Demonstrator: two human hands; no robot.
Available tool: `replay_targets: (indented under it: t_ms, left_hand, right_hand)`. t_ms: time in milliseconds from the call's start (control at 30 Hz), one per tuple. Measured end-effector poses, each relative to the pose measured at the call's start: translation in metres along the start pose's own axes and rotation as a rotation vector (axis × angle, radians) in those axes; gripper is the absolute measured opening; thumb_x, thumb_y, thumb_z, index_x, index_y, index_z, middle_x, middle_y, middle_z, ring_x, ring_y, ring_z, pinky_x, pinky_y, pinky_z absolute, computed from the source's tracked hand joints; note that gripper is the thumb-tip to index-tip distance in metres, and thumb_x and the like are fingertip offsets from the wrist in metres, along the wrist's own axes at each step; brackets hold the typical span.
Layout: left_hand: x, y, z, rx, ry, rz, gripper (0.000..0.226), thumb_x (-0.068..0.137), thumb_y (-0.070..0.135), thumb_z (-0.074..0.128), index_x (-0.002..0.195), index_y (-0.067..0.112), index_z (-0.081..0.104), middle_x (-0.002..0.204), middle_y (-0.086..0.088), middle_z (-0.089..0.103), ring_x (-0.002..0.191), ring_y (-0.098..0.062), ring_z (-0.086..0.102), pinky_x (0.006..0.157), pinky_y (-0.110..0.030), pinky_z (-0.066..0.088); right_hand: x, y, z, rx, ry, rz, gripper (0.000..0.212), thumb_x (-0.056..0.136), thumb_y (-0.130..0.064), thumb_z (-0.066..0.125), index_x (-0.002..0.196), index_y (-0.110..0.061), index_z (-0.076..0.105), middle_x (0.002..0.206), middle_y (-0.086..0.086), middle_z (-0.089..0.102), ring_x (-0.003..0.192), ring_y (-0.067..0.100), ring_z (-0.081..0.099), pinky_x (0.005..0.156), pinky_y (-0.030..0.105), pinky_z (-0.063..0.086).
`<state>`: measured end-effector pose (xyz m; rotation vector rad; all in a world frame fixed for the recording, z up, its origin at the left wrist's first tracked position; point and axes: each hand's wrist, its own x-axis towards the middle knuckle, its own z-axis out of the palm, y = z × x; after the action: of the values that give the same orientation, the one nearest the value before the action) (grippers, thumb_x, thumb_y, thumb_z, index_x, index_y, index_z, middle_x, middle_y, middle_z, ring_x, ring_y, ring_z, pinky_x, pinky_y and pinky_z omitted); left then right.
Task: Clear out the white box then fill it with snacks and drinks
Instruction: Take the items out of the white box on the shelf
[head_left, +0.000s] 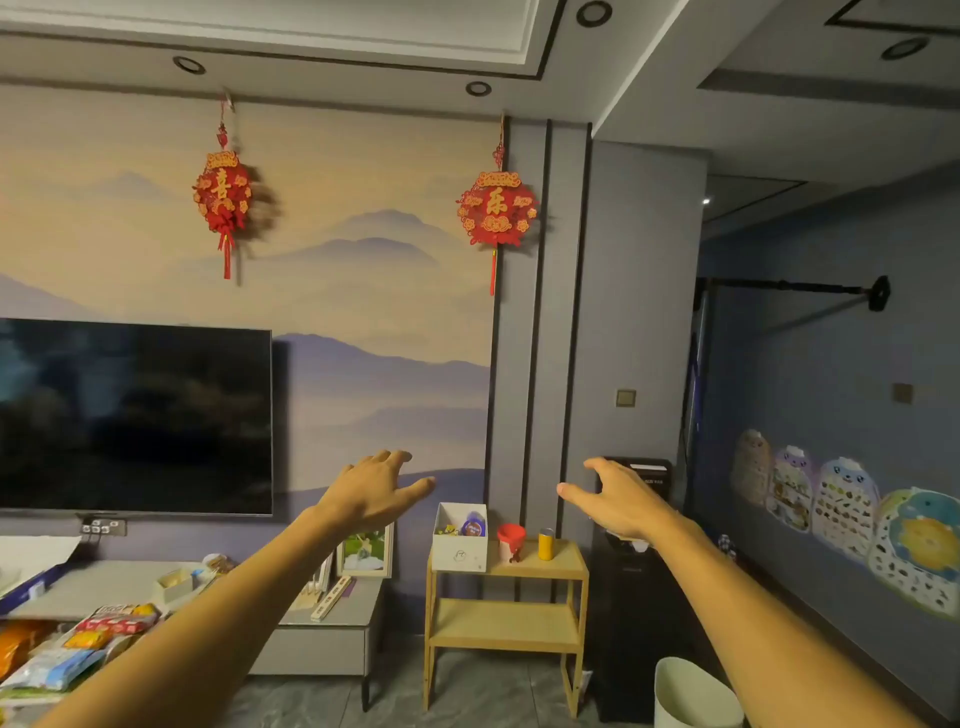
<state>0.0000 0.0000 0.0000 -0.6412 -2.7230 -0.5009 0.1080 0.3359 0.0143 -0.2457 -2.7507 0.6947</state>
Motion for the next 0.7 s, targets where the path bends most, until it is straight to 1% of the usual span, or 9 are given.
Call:
replay_targets:
  t_ms: [100,267,333,400,467,500,600,633,700]
  left_hand:
    - [0.005,-0.017,0.007,-0.015,-0.016,-0.012,0.141,0.053,0.112,0.004,0.157,0.023,0.04,0.162,-0.005,0.045,0.141,-0.027,0.051,0.117,-0.054,0.041]
    - [0.02,-0.04,0.015,-0.025,-0.032,-0.028,0.143,0.051,0.112,0.002,0.158,0.024,0.039,0.162,-0.005,0.044,0.141,-0.027,0.05,0.116,-0.052,0.043]
    - [0.027,-0.049,0.02,-0.027,-0.044,-0.026,0.136,0.057,0.11,0.006,0.158,0.025,0.038,0.163,-0.005,0.044,0.142,-0.028,0.05,0.116,-0.052,0.045]
    - [0.034,-0.054,0.027,-0.013,-0.062,-0.015,0.119,0.069,0.101,0.015,0.158,0.026,0.037,0.163,-0.005,0.043,0.142,-0.028,0.05,0.116,-0.051,0.045]
    - [0.042,-0.058,0.036,0.063,-0.076,0.018,0.105,0.08,0.095,0.025,0.159,0.026,0.036,0.163,-0.004,0.043,0.144,-0.028,0.048,0.117,-0.051,0.041]
    - [0.047,-0.059,0.041,0.111,-0.079,0.042,0.105,0.082,0.095,0.024,0.159,0.025,0.035,0.163,-0.003,0.043,0.144,-0.028,0.047,0.118,-0.05,0.039]
    - [0.068,-0.063,0.061,0.165,-0.087,0.076,0.135,0.059,0.107,-0.004,0.159,0.026,0.036,0.164,-0.001,0.042,0.146,-0.026,0.044,0.122,-0.05,0.034]
    - [0.078,-0.065,0.07,0.165,-0.097,0.077,0.141,0.053,0.108,-0.009,0.159,0.026,0.036,0.165,-0.001,0.04,0.148,-0.026,0.042,0.123,-0.051,0.032]
    - [0.098,-0.067,0.086,0.164,-0.112,0.071,0.142,0.053,0.107,-0.011,0.16,0.027,0.035,0.166,-0.001,0.038,0.15,-0.026,0.04,0.124,-0.052,0.03]
  right_hand:
    - [0.007,-0.004,0.011,-0.001,-0.007,0.017,0.085,0.098,-0.063,0.061,0.165,-0.021,0.03,0.171,0.008,0.03,0.153,0.033,0.037,0.116,0.052,0.044]
    - [0.028,-0.016,0.034,-0.009,-0.019,0.031,0.088,0.097,-0.065,0.061,0.166,-0.021,0.028,0.173,0.007,0.028,0.155,0.033,0.035,0.117,0.052,0.042]
    - [0.036,-0.019,0.046,-0.011,-0.022,0.026,0.089,0.098,-0.065,0.061,0.166,-0.02,0.026,0.173,0.007,0.026,0.156,0.033,0.033,0.118,0.052,0.041]
    - [0.043,-0.02,0.057,-0.007,-0.03,0.024,0.092,0.097,-0.066,0.061,0.167,-0.021,0.023,0.174,0.007,0.024,0.157,0.033,0.032,0.118,0.052,0.04]
    - [0.052,-0.018,0.07,-0.013,-0.043,0.035,0.095,0.096,-0.066,0.062,0.168,-0.021,0.019,0.175,0.007,0.022,0.157,0.034,0.03,0.119,0.053,0.039]
    - [0.058,-0.015,0.076,-0.014,-0.047,0.042,0.096,0.096,-0.066,0.062,0.168,-0.022,0.018,0.175,0.007,0.021,0.157,0.034,0.03,0.119,0.054,0.039]
    - [0.082,-0.007,0.09,-0.026,-0.056,0.05,0.096,0.096,-0.066,0.063,0.169,-0.022,0.017,0.175,0.008,0.022,0.157,0.034,0.03,0.12,0.055,0.039]
    - [0.092,-0.004,0.095,-0.038,-0.061,0.047,0.096,0.096,-0.066,0.063,0.168,-0.022,0.018,0.174,0.008,0.023,0.157,0.034,0.031,0.12,0.055,0.04]
    - [0.115,0.004,0.103,-0.059,-0.074,0.051,0.094,0.096,-0.065,0.063,0.167,-0.022,0.02,0.173,0.009,0.026,0.155,0.035,0.035,0.118,0.056,0.042]
